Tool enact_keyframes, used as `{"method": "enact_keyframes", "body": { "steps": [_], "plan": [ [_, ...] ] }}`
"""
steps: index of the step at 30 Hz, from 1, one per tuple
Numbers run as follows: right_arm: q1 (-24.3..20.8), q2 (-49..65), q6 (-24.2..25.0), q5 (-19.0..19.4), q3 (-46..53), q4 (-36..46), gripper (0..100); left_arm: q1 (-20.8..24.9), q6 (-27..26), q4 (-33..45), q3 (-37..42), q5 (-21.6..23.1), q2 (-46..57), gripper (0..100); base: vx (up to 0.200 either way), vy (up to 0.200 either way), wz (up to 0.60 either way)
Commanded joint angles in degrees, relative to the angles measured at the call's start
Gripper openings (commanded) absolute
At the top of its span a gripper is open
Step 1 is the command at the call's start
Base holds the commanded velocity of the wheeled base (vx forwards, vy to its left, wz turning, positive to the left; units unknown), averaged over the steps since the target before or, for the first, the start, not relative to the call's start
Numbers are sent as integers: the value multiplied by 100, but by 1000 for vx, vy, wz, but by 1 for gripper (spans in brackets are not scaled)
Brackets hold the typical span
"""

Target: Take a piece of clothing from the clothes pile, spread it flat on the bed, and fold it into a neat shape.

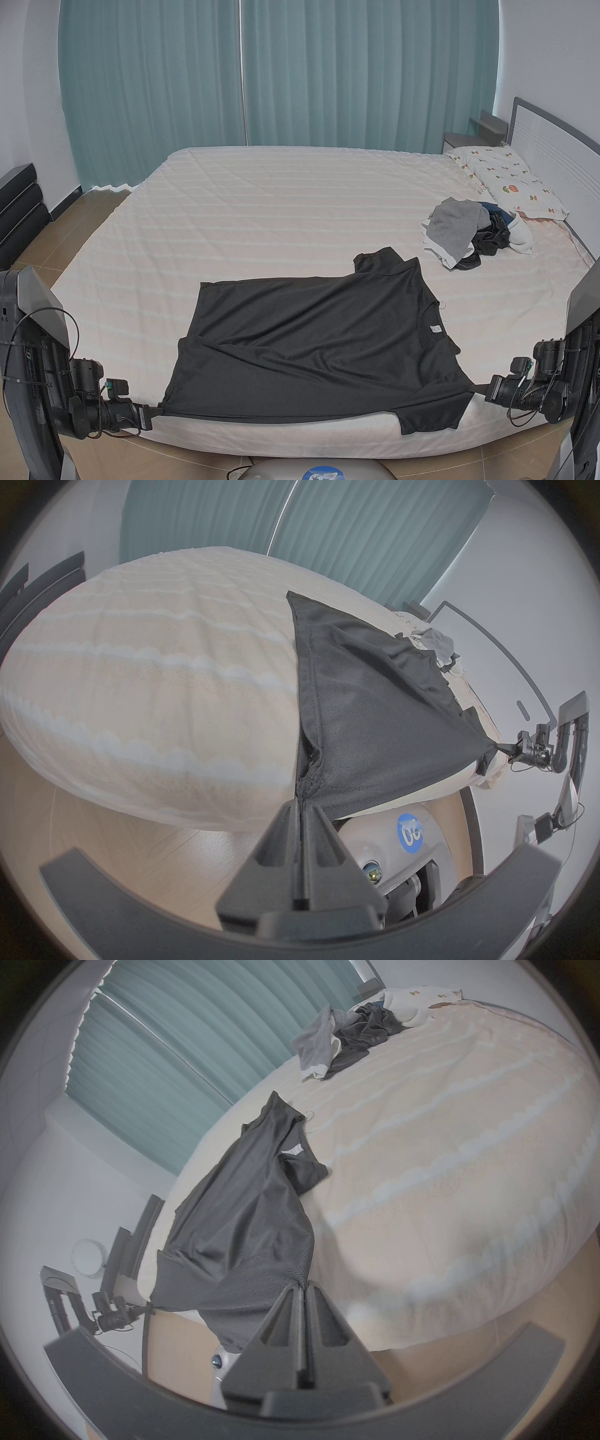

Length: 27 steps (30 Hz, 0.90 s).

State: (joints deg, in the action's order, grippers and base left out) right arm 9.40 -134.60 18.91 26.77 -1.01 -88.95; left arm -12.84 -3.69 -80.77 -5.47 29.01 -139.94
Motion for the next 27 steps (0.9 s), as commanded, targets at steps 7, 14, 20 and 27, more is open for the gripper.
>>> {"method": "enact_keyframes", "body": {
  "steps": [7,14,20,27],
  "plan": [
    [247,-32,-36,373,75,-52,0,238,-26,-193,108,-19,-201,100,0,0,0],
    [238,-40,-27,382,66,-52,0,308,290,-448,117,78,-201,100,0,0,0],
    [229,-93,-27,382,57,-52,0,545,633,-764,125,342,-183,100,0,0,0],
    [106,-111,-19,382,48,-52,0,1319,2136,-843,-103,271,335,100,0,0,0]
  ]
}}
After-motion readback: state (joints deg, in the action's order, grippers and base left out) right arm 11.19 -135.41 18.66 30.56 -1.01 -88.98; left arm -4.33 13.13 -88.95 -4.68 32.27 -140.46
